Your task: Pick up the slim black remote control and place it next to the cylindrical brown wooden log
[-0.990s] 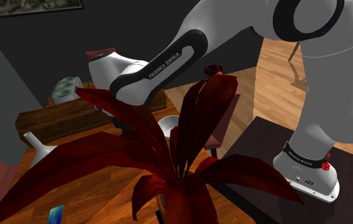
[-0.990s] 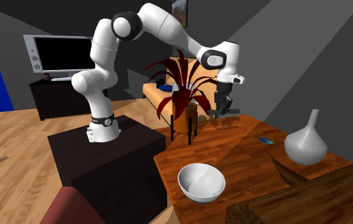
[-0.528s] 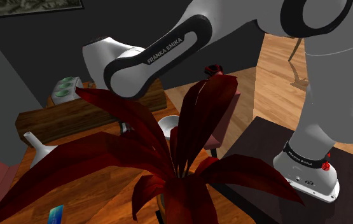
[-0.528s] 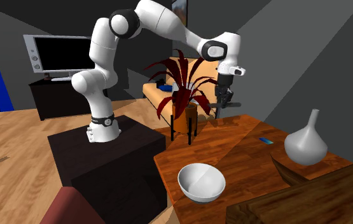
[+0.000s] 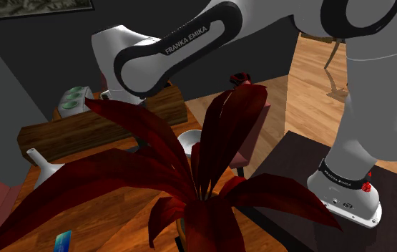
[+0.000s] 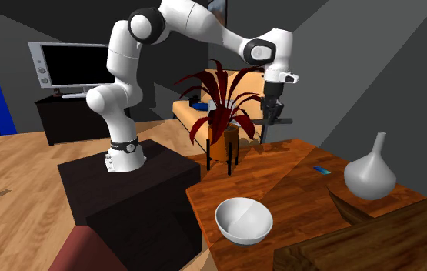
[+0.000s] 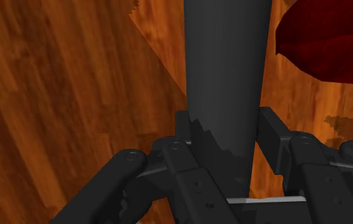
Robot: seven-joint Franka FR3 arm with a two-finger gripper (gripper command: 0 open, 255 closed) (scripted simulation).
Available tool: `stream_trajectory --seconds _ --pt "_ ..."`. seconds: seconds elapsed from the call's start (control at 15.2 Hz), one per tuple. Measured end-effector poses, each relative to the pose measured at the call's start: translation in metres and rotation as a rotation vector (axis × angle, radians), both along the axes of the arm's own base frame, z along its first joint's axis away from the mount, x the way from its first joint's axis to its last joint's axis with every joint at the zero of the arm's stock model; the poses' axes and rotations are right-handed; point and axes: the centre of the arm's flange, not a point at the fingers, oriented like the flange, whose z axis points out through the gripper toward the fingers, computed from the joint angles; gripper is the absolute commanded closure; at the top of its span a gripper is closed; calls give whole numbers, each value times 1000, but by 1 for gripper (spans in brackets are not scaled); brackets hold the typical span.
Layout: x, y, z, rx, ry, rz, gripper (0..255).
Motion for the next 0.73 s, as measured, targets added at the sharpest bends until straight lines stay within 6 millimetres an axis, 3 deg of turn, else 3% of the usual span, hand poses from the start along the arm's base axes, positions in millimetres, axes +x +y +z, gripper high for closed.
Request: stream_trajectory --seconds 0.73 --pt "89 -113 1 0 0 -1 255"
